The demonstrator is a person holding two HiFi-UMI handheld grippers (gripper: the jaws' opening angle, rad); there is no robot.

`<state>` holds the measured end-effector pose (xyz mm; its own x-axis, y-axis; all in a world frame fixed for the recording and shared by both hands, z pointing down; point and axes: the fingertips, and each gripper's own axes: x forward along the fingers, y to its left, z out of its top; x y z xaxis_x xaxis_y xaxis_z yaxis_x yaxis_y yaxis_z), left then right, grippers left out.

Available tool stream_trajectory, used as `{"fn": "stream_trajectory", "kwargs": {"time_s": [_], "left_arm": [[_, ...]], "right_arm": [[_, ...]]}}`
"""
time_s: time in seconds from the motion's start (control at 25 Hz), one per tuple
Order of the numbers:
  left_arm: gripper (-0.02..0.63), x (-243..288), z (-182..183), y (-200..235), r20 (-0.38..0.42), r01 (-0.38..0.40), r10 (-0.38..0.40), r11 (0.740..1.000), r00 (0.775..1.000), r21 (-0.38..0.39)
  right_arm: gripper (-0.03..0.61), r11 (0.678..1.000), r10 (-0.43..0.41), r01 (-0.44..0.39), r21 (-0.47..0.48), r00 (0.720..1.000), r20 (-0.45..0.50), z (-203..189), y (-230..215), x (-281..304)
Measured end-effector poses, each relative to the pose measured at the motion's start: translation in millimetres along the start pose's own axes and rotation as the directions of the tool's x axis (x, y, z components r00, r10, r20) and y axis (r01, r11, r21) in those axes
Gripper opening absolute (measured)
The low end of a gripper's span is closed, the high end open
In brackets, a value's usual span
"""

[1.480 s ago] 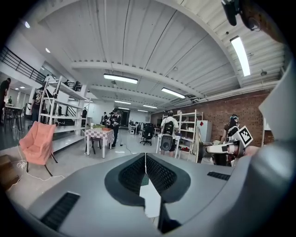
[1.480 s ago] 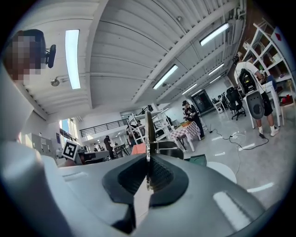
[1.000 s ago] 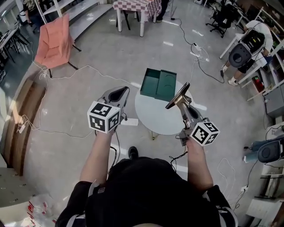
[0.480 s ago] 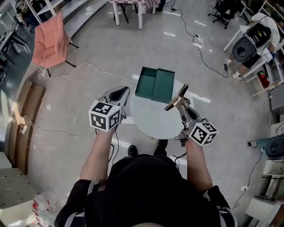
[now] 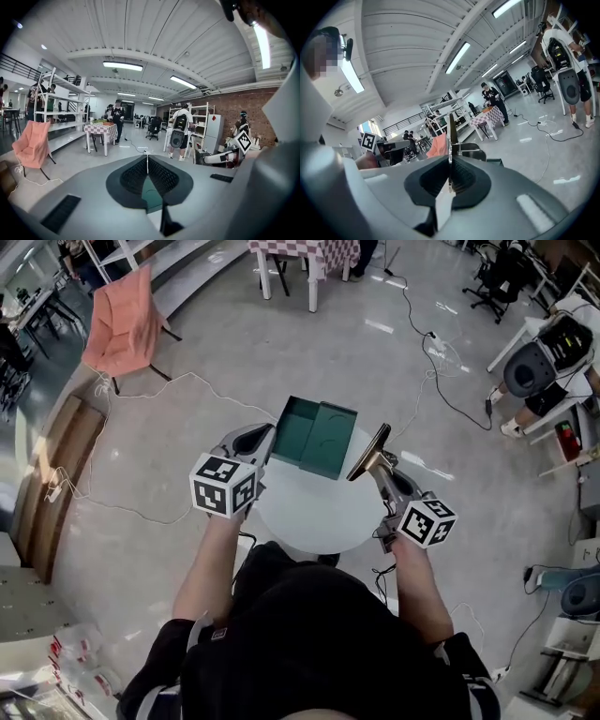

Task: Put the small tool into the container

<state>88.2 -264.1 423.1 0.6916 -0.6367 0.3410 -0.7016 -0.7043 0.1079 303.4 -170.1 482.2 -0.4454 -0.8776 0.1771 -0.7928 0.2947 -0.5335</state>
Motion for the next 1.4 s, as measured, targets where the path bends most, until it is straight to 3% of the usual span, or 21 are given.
{"fn": "stream_trajectory", "kwargs": {"time_s": [0.36,0.56,1.08,1.4], "left_arm": [[0.012,18.7,4.4,24.9,-0.031,-0.014,0.015,1.000,0.999,0.008],[0.012,30.1,-9.8,39.5,-0.057,0.017,-0.017,1.000,0.998,-0.010],[0.012,34.2,-59.6,96.4,-0.108,0.049,-0.061,0.992,0.992,-0.118],[0.012,30.0,-74.9,130.0,-0.120,0.050,-0.069,0.987,0.990,-0.151]], "right_arm": [[0.012,0.997,0.005,0.000,0.083,0.998,-0.065,-25.6,-11.7,31.9],[0.011,0.993,0.026,-0.013,0.113,0.994,-0.107,-44.8,0.5,64.4],[0.011,0.994,0.072,-0.045,0.100,0.958,-0.277,-88.0,36.1,163.7],[0.011,0.998,0.013,0.013,0.068,0.930,-0.368,-115.6,11.6,223.4]]}}
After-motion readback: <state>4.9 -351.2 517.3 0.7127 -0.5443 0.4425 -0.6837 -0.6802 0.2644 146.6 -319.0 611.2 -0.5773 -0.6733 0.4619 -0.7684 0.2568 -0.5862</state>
